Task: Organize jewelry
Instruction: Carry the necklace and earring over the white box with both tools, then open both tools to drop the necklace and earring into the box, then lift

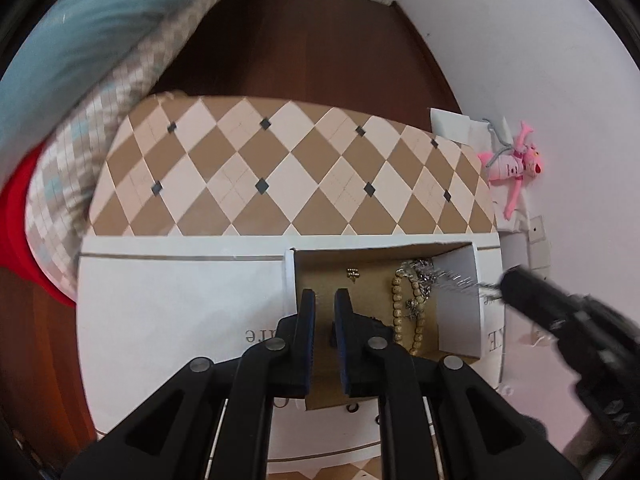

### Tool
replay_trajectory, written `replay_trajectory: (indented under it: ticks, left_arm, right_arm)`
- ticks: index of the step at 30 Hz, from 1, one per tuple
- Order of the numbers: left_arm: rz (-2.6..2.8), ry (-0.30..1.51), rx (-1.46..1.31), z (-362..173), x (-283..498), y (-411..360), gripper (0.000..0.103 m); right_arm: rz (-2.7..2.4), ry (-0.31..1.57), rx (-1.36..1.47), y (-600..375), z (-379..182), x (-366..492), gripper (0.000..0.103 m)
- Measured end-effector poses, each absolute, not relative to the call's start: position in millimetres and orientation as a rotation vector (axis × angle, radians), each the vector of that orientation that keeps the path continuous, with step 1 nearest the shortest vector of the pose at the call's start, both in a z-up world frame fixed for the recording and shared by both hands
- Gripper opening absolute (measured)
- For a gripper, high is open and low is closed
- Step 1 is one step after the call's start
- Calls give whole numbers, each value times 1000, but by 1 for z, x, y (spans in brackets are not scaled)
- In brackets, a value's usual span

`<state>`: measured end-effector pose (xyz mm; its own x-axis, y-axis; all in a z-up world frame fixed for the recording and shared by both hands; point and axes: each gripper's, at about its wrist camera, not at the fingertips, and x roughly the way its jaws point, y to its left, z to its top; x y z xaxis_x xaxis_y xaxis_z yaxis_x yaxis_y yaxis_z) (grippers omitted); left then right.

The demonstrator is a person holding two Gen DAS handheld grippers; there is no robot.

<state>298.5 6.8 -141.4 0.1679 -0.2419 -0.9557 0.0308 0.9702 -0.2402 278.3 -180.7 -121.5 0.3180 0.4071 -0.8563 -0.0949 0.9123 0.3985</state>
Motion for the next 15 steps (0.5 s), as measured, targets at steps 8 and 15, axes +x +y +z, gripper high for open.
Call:
replay_trajectory:
  ticks: [8, 15]
  left_arm:
    - [-82, 1346, -168, -132, 306, 30, 70]
    - [15, 1292, -78, -127, 293, 38, 93]
  right_arm:
    - [313, 1310, 338, -189, -152, 297, 16]
    - [247, 1297, 274, -197, -152, 289, 54]
